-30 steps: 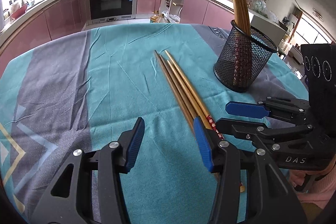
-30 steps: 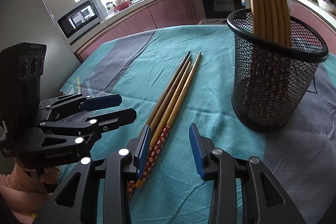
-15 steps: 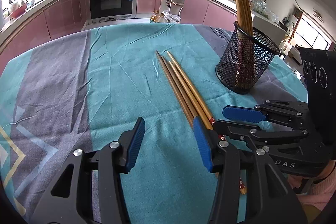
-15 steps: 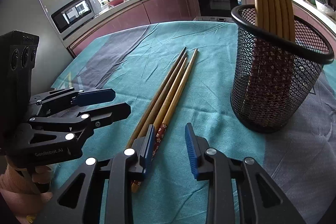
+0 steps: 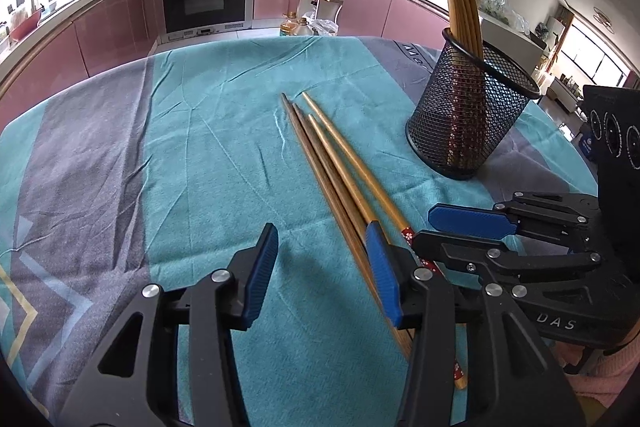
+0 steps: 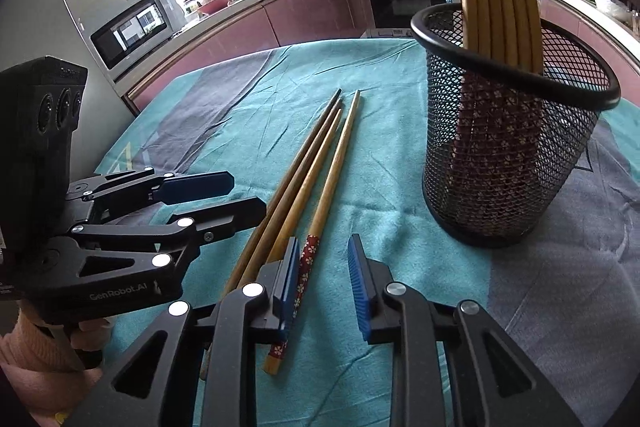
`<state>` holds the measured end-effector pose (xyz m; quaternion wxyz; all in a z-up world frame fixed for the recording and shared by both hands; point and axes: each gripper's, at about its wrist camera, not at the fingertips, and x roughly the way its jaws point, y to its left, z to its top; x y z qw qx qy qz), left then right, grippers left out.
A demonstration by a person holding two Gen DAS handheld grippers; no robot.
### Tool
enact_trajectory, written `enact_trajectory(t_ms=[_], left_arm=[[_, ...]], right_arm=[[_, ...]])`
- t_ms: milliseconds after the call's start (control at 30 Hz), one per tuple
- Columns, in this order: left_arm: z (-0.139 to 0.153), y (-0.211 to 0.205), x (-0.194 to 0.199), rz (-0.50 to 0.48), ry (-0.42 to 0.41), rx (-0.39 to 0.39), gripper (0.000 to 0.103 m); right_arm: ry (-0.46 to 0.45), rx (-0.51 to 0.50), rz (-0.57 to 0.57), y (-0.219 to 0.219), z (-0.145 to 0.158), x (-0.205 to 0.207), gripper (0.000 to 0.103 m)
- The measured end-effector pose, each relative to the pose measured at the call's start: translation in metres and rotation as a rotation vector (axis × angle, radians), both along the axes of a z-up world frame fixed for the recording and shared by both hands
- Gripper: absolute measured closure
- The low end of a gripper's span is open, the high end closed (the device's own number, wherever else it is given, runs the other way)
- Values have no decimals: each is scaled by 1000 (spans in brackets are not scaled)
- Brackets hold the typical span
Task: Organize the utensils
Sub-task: 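Withdraw both open tools back over the remaining chopsticks on the cloth, then close the left tool on a chopstick while the right tool grasps another chopstick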
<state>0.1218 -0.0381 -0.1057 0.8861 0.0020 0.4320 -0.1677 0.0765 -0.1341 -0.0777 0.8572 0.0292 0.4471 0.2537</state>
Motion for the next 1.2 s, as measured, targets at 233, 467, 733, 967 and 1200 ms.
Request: enact_trajectory(t_ms=[233, 467, 733, 967, 1200], left_arm=[[-5, -2, 11, 11, 18, 1, 59], [-5, -2, 17, 12, 17, 14, 67], [-4, -8, 26, 0, 30, 16, 78], [-6, -7, 32, -7, 50, -21, 92], [-10, 0, 23, 11, 59, -40, 92]], right_arm=[[1, 2, 2, -1, 0, 1, 79], [0, -1, 1, -1, 0, 2, 79], [-10, -18, 0, 5, 1, 16, 79], [-24, -30, -13, 13, 0, 25, 83], [-3, 7, -41, 1, -2, 23, 97]])
